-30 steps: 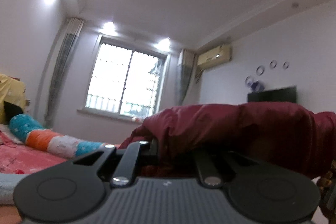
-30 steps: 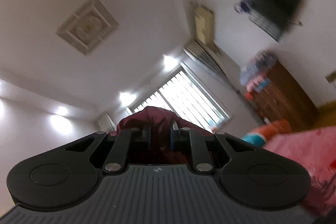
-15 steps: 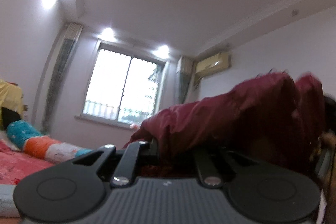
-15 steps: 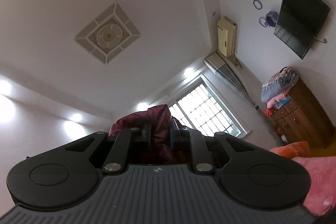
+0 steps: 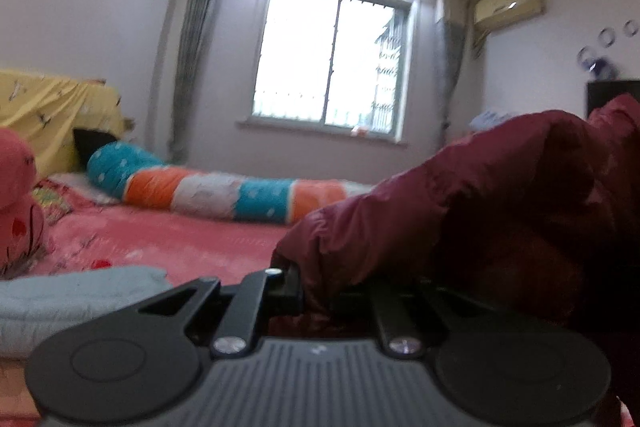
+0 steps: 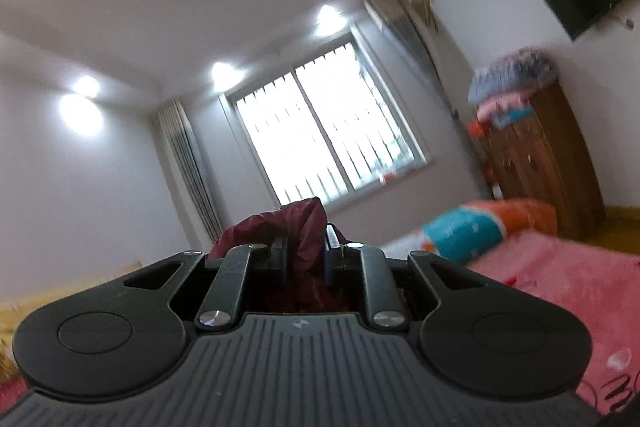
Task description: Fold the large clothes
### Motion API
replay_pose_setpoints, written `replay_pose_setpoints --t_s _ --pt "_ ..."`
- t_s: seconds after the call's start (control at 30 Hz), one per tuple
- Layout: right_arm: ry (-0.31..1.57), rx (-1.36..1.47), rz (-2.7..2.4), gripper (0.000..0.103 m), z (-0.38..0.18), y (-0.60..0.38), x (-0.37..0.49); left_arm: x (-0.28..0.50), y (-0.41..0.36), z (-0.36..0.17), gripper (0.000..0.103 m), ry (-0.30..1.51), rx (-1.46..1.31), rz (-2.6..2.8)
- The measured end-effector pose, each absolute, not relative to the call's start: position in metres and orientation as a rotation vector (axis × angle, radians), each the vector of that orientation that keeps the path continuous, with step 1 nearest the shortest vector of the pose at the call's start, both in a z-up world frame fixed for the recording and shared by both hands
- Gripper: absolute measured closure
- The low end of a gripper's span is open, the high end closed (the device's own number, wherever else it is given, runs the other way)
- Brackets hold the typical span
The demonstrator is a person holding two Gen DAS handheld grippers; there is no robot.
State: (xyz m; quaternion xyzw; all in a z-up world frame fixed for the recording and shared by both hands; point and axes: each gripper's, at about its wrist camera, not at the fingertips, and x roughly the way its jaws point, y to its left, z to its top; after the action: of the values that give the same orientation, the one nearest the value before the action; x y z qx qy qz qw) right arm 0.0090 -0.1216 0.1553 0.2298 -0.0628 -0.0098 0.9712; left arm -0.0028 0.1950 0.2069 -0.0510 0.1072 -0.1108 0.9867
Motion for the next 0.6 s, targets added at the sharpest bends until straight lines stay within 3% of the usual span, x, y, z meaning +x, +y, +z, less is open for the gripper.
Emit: replay_pose_setpoints --t_s 0.37,0.47,0.5,0.57,0.6 --pt "0.162 0.457 -0.080 0.075 0.078 -0.130 0.102 0.077 0.198 0.116 0.095 0.455 -0.039 -0.128" --pt "0.223 0.440 -0.103 0.053 0.071 -0.134 0.120 0.088 0.201 0.099 0.091 0.497 -0.036 -0.105" --pt "0.241 0.433 -0.108 0.041 0.066 -0.134 0.122 0.088 0.202 0.095 0.089 0.504 -0.028 -0.101" --pt "0.271 0.412 -0.117 0.038 0.060 -0.135 0.141 0.088 0.202 0.088 0.077 0.514 0.003 -0.083" --pt "0.287 0.402 -0.120 0.036 0.069 -0.138 0.151 0.087 0.203 0.086 0.062 0.517 0.015 -0.073"
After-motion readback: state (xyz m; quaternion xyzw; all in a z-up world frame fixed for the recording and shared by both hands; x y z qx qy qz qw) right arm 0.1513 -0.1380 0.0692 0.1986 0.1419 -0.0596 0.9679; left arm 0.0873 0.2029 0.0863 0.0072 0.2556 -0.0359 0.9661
